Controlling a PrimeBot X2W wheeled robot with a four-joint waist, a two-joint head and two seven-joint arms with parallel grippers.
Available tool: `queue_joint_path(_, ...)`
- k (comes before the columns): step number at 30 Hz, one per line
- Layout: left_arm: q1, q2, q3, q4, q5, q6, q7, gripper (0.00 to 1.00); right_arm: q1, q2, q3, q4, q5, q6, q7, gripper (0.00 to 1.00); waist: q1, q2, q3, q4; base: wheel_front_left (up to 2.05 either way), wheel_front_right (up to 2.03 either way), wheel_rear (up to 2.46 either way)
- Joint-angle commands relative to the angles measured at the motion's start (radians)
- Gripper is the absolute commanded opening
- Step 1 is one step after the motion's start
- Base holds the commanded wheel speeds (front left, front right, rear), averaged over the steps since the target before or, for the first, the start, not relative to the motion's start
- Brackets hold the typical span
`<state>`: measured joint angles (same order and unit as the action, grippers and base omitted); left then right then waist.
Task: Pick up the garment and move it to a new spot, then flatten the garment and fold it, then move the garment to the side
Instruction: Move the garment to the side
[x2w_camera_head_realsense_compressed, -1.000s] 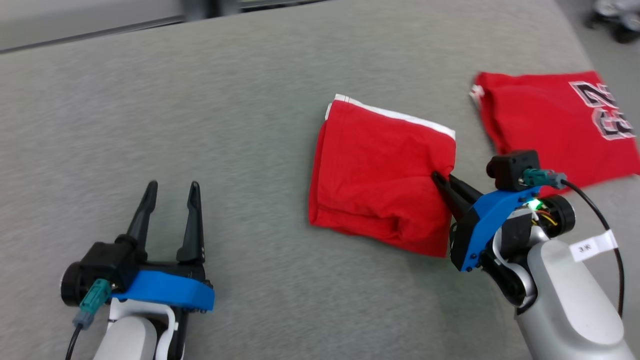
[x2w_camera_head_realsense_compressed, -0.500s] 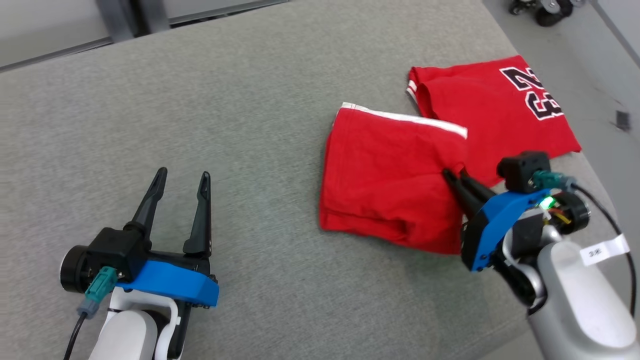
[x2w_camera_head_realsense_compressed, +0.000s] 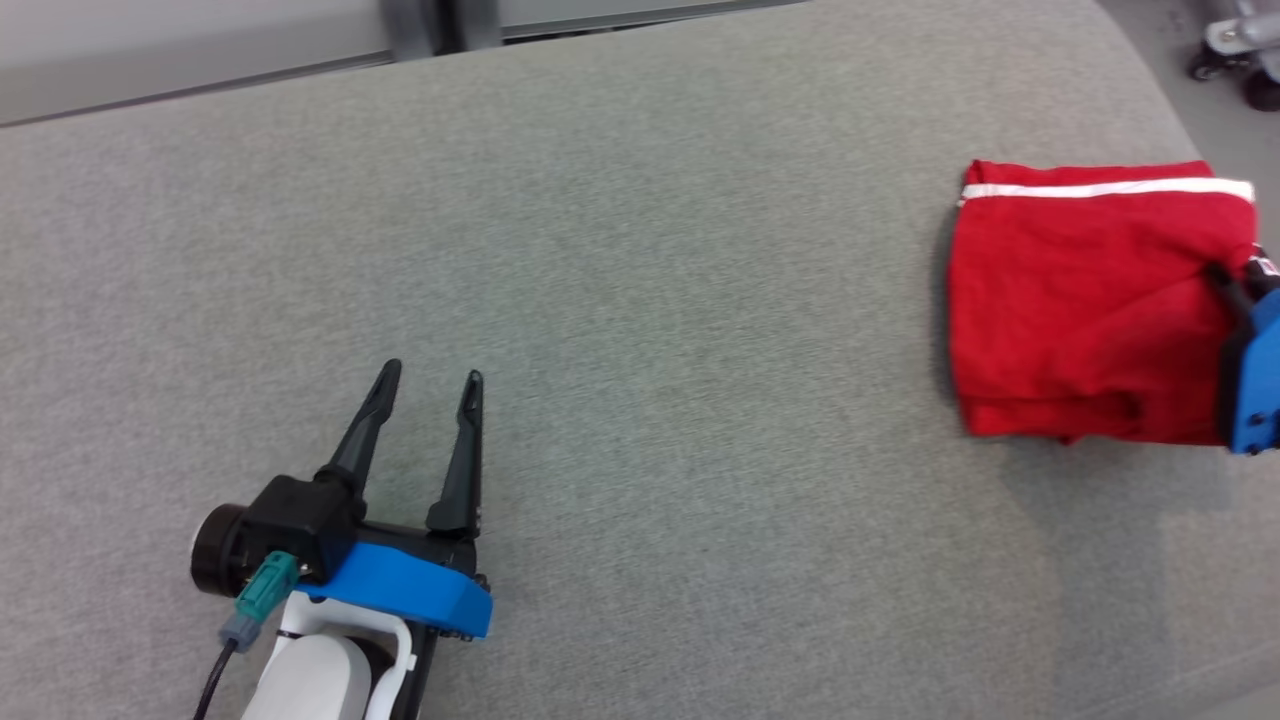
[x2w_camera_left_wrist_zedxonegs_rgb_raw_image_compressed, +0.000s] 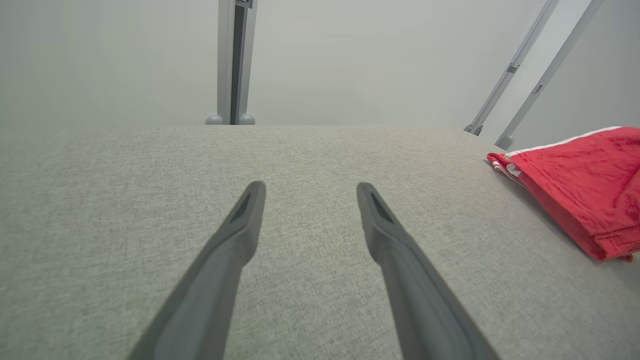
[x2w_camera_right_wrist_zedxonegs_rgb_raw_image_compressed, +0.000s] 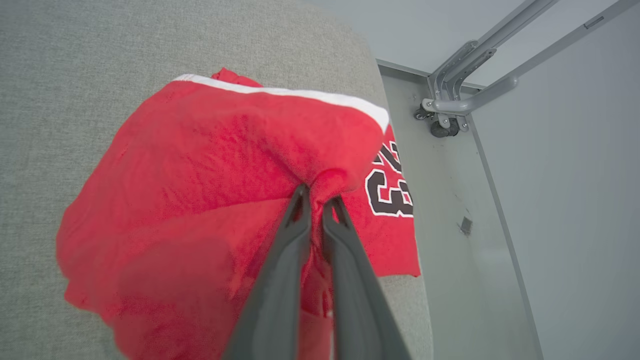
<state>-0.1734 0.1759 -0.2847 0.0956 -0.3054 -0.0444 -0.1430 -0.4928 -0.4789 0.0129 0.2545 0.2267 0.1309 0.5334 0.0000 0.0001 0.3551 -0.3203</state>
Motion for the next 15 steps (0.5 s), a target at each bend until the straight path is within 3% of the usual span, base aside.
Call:
queue_joint_path(1, -0.022, -0.006, -0.009, 0.006, 0.002, -0.005, -0.007, 1.0, -0.026, -0.025, -0.025, 0.016, -0.012, 0.0, 0.008, 0.0, 0.0, -0.0001, 0.018, 0.03, 0.0, 0.0, 0.0)
queue_joint_path(15, -0.042, -0.004, -0.046, 0.02, 0.013, -0.006, -0.004, 1.0, -0.134, -0.102, -0.084, 0.166, -0.14, 0.0, -0.021, 0.0, 0.0, -0.0001, 0.059, 0.113, 0.0, 0.0, 0.0)
